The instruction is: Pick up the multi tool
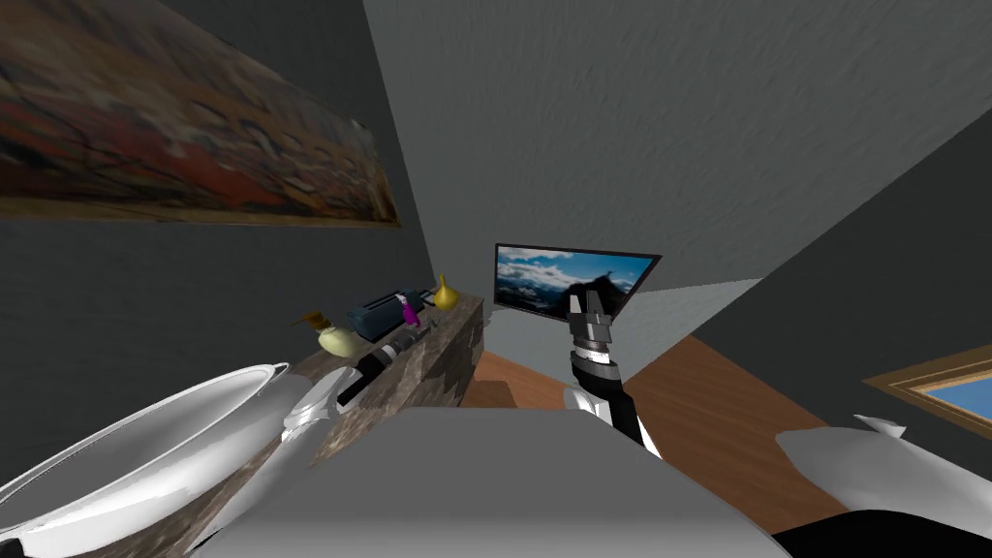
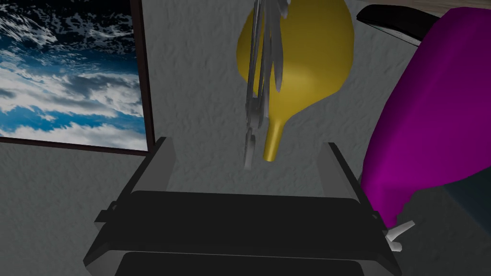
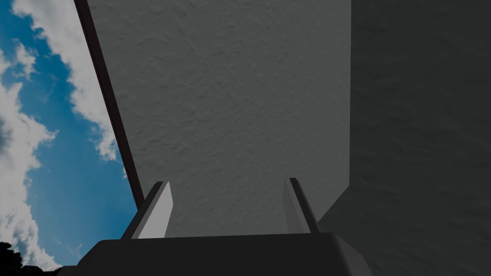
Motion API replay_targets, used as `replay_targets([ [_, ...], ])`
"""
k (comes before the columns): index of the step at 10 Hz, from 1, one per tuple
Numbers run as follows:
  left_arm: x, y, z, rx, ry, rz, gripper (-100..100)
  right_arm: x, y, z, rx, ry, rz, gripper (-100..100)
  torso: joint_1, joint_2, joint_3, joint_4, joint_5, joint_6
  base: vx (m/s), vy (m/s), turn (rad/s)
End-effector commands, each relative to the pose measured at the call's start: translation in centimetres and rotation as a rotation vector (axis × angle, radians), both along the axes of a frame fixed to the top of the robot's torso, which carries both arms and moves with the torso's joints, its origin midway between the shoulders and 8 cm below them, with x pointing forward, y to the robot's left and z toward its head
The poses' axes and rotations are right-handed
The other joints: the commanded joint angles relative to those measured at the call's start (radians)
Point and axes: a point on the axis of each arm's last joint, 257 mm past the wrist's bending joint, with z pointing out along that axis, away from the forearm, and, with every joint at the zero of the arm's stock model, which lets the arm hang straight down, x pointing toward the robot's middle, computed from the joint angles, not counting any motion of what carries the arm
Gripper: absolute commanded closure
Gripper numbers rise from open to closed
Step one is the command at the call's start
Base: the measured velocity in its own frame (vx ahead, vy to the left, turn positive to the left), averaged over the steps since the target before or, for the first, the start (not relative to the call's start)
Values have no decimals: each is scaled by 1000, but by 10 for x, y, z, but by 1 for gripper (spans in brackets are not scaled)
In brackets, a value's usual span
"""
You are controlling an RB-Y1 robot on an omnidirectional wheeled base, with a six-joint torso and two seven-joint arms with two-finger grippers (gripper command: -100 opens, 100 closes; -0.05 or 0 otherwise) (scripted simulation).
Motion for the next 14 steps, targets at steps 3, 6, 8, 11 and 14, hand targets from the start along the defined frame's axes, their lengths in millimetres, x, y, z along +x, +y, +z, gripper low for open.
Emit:
replay_targets([
  [3,5,5,-16,57,42,-26,-100,0,0,0,0,0,0,0,-1,0,0,0,0,0,-6,18,-100],
  [6,6,6,-18,69,50,-32,-100,0,0,0,0,0,0,0,-1,0,0,0,0,0,-4,11,-42],
  [8,-8,17,-26,72,65,-45,-100,0,0,0,0,0,0,0,-2,0,0,0,0,-1,36,-24,24],
  [11,-23,26,-30,71,74,-65,-100,0,0,0,0,0,0,0,-7,-8,-4,-2,-2,-1,114,-72,47],
  [14,-49,52,-34,81,83,-70,-100,0,0,0,0,0,0,0,-7,-8,-5,-2,-1,1,119,-82,48],
])
